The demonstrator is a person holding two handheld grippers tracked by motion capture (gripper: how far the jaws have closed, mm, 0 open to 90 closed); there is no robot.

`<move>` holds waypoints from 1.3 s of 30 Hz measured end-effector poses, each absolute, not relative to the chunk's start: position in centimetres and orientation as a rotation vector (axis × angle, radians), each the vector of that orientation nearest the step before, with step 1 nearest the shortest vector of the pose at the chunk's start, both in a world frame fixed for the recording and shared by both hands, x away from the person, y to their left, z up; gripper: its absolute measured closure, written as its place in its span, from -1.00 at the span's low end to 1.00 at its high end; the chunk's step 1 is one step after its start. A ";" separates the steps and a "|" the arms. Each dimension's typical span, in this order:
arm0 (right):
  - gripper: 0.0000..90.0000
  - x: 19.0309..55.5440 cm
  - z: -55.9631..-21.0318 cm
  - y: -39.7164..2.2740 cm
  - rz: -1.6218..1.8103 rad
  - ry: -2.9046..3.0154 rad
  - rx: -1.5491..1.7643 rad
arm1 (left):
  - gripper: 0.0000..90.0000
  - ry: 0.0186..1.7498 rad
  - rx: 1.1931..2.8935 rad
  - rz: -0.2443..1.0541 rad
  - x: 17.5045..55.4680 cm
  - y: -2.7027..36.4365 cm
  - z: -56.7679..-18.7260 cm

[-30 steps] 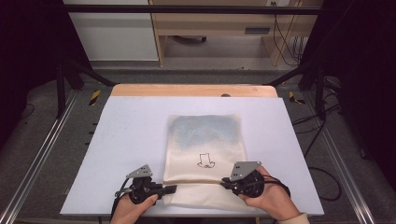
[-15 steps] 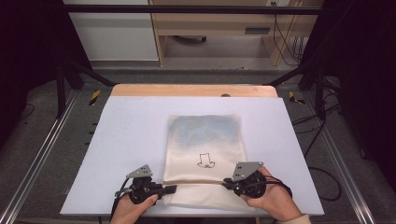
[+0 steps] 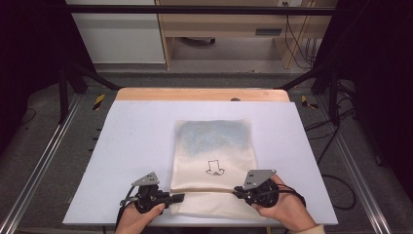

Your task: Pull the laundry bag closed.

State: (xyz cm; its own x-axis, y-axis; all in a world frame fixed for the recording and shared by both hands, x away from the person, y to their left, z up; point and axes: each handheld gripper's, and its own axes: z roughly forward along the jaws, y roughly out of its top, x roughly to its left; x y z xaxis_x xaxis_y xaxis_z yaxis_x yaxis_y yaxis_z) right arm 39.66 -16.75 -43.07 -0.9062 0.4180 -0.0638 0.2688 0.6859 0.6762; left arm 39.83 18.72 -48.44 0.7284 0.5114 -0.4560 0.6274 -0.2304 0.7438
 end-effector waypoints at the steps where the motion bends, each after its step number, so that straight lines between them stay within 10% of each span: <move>1: 0.82 39.7 -43.1 -16.8 1.028 2.685 0.551 | 0.86 0.879 1.891 -0.139 39.8 18.7 -48.4; 39: 0.82 39.3 -43.0 -19.4 1.020 2.658 0.615 | 0.86 0.881 1.890 -0.138 39.8 18.8 -48.5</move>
